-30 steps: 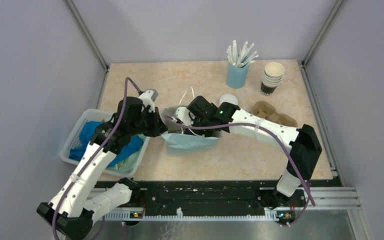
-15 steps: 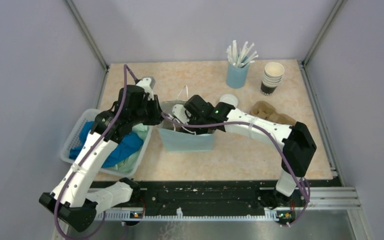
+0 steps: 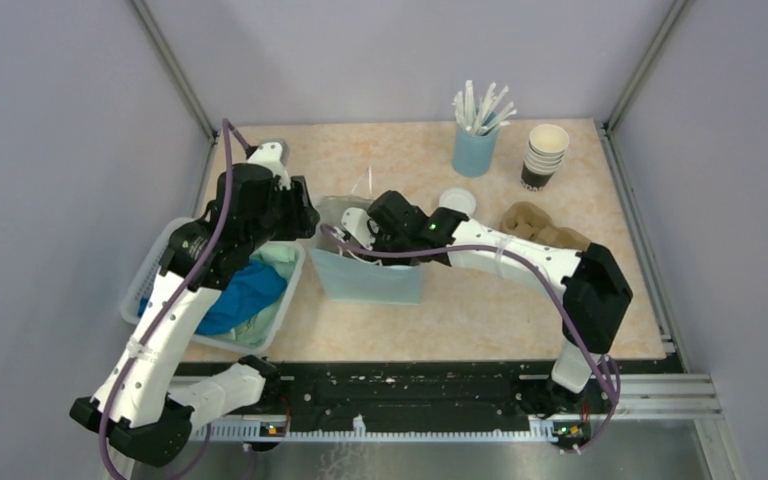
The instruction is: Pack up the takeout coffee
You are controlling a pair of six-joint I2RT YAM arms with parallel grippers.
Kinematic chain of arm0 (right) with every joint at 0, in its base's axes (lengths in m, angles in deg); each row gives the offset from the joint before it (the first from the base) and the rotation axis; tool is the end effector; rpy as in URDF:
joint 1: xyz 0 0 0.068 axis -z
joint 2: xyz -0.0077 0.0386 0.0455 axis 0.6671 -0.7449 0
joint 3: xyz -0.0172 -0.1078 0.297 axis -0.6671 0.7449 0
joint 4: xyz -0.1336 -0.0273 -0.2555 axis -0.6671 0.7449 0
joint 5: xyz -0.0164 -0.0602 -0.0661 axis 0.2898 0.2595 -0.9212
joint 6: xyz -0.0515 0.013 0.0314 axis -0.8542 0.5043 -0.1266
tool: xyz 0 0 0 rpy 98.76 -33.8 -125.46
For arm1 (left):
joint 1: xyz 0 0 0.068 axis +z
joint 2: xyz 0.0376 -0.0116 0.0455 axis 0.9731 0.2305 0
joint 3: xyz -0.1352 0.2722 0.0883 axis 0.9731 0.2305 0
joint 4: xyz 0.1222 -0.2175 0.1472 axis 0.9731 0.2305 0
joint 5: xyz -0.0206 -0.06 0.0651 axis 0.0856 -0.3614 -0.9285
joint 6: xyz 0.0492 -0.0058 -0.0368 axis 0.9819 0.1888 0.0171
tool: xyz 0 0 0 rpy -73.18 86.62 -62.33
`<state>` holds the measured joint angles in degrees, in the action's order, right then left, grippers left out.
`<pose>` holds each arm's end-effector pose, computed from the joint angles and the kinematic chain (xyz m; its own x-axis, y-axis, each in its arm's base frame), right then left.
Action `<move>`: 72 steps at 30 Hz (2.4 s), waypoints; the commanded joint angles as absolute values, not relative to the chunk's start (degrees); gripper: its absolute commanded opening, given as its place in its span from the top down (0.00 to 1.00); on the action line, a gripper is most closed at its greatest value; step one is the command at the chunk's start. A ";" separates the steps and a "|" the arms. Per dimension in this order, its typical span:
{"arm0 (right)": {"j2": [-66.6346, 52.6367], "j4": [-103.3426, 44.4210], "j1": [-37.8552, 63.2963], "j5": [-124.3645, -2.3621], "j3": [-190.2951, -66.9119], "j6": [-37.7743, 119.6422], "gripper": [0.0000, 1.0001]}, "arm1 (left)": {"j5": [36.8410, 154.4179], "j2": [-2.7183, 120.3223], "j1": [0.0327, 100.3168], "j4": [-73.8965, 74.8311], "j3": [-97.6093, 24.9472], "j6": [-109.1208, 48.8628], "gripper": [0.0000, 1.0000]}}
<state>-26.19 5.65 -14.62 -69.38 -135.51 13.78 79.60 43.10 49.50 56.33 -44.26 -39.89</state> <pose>0.2348 0.3566 0.2941 -0.1232 -0.8148 -0.5665 -0.9443 0.2718 -0.1857 0.1819 -0.0863 0.4662 -0.5839 -0.1057 -0.8049 0.1499 0.9604 -0.2348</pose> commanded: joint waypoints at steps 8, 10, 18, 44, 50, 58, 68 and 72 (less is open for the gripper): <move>-29.58 23.95 -16.05 -65.35 -141.50 18.73 0.22 | 76.80 41.42 49.26 56.10 -46.98 -38.65 0.42; -28.60 24.81 -16.69 -66.46 -143.02 19.09 0.15 | 77.28 41.34 49.28 55.92 -46.79 -38.91 0.42; -26.51 26.57 -17.85 -69.40 -149.66 22.47 0.01 | 78.38 40.80 49.30 55.83 -46.14 -39.27 0.42; -23.81 36.03 -20.81 -79.64 -169.66 30.91 0.10 | 82.73 39.72 49.26 53.94 -43.52 -41.17 0.43; -22.25 38.53 -21.43 -78.16 -177.92 33.00 0.13 | 82.53 39.12 49.27 53.10 -43.27 -41.23 0.42; -16.09 30.28 -21.01 -83.24 -177.88 33.60 0.18 | 82.02 39.29 49.28 52.01 -43.17 -40.84 0.39; -6.28 -4.95 -3.49 -100.33 -159.62 41.47 0.31 | 80.37 39.37 49.30 52.17 -45.02 -38.70 0.34; -10.27 -9.62 8.14 -95.36 -157.65 46.90 0.29 | 80.46 39.87 49.33 51.67 -45.76 -37.20 0.32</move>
<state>-6.91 1.65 -0.24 -95.23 -159.27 40.91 81.41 39.91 49.50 54.86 -43.01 -39.48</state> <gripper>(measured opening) 0.694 0.674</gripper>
